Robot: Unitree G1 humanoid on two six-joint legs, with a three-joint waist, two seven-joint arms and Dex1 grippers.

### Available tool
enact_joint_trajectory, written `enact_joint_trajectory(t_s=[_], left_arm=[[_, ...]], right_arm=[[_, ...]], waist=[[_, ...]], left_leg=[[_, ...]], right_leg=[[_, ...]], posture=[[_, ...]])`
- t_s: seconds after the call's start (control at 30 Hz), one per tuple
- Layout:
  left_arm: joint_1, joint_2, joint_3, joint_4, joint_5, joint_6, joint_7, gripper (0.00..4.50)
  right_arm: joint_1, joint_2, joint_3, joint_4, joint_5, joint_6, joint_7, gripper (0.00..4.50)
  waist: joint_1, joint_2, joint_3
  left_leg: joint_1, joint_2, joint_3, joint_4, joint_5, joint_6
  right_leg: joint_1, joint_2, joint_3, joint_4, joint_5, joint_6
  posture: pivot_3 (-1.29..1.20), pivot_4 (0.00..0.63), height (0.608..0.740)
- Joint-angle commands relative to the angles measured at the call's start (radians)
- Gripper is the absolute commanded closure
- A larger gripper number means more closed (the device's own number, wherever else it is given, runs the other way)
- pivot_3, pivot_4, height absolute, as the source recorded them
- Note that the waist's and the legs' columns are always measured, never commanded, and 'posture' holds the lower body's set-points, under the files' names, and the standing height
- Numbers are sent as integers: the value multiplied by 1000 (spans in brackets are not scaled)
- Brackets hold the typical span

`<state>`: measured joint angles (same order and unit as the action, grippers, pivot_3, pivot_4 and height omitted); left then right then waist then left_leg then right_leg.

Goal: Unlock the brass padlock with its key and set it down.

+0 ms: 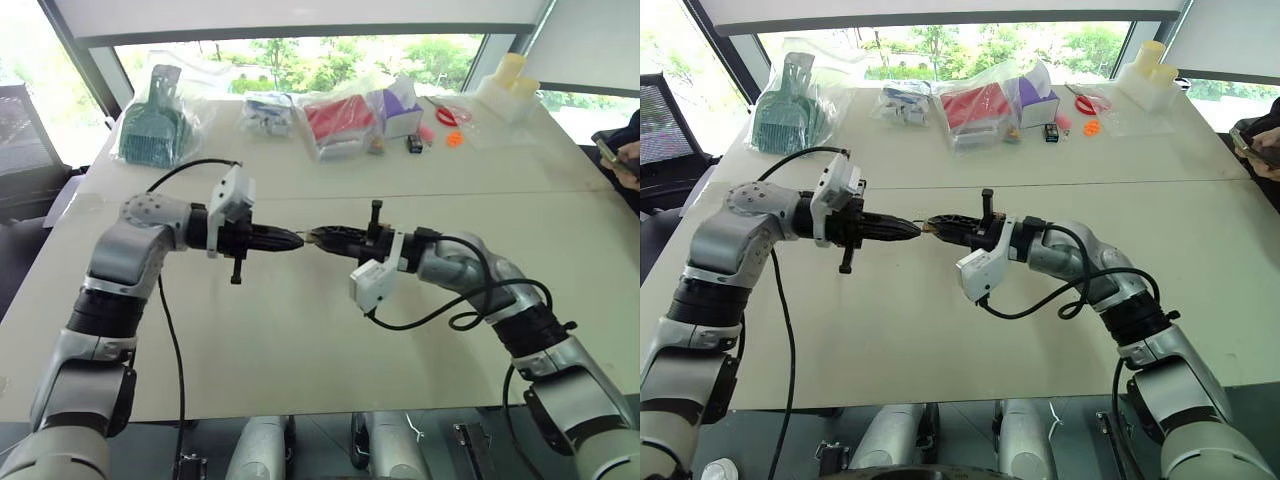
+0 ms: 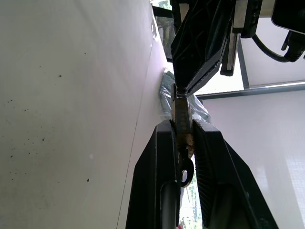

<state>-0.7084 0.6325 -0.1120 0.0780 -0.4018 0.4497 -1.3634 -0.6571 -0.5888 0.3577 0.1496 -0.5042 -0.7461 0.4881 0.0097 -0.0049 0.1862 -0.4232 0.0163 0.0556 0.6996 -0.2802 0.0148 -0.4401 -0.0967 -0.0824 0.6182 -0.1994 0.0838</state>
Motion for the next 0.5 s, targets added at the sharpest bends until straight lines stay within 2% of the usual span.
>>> enact_joint_trajectory(t_s=[0.03, 0.5], left_arm=[[-1, -7, -7, 1, 14, -35, 10, 4491], [-8, -25, -41, 127, 92, -156, 18, 4491]], right_arm=[[10, 0, -11, -57, 25, -2, 6, 4500], [24, 4, -24, -99, 36, 21, 18, 4500]], waist=[[0, 0, 0], [0, 0, 0]], left_leg=[[0, 0, 0, 0, 0, 0], [0, 0, 1, 0, 0, 0]], right_leg=[[0, 0, 0, 0, 0, 0], [0, 0, 0, 0, 0, 0]], posture=[[0, 150, 740], [0, 150, 740]])
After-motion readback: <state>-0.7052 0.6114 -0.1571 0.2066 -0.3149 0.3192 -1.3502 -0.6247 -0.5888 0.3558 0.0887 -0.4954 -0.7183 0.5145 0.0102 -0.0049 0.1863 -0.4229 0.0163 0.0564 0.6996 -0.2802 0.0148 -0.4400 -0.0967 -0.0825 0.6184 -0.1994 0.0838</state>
